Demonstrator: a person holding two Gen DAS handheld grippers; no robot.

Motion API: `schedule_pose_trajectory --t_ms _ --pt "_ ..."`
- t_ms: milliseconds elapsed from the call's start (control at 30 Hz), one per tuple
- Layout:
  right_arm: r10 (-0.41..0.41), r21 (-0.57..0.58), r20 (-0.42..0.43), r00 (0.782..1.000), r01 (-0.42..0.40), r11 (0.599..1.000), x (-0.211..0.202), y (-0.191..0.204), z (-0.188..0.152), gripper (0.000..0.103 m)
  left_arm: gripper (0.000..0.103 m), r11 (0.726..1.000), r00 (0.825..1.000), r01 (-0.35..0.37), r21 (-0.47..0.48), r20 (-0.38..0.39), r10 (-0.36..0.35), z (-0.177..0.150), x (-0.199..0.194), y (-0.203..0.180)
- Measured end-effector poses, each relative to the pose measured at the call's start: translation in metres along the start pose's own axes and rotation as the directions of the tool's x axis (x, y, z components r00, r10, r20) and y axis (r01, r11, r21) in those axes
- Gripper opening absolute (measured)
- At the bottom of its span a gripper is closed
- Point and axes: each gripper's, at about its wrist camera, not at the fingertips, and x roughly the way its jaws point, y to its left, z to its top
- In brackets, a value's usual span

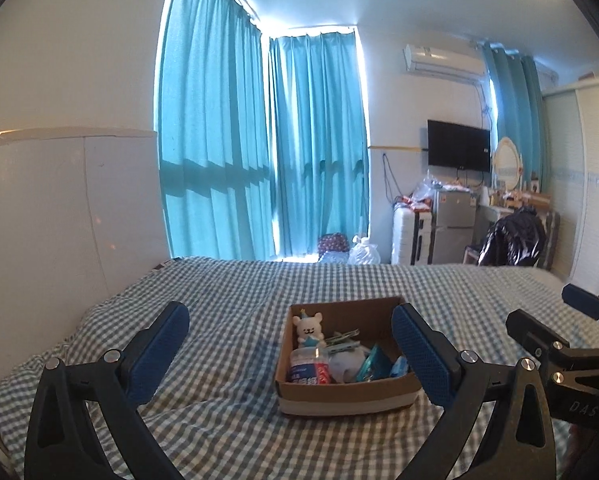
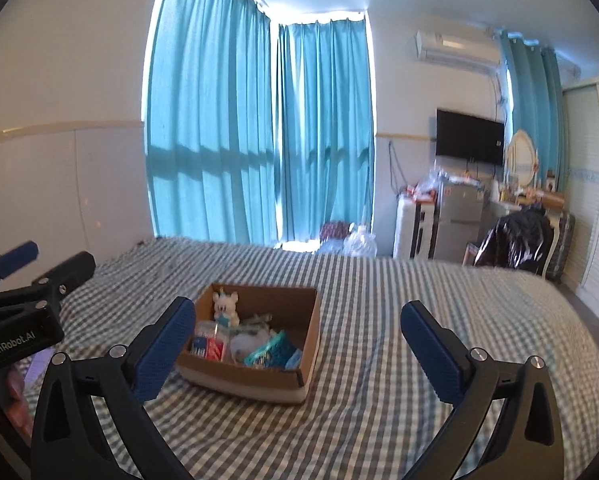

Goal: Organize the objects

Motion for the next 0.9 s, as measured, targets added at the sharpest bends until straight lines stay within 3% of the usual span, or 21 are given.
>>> schedule_pose_trajectory --t_ms 367,900 --pt "-0.045 0.024 -0.049 0.998 0.046 0.999 0.026 -0.012 -0.036 0.103 0.103 1.000 0.991 0.017 -0.004 -0.133 -0.017 -0.052 0.022 -0.003" --pt "-0.038 0.009 -0.075 0.996 0.039 0.999 0.032 -0.003 -0.038 0.103 0.103 1.000 0.988 0.020 -0.022 -0.155 -0.023 -0.053 0.018 0.000"
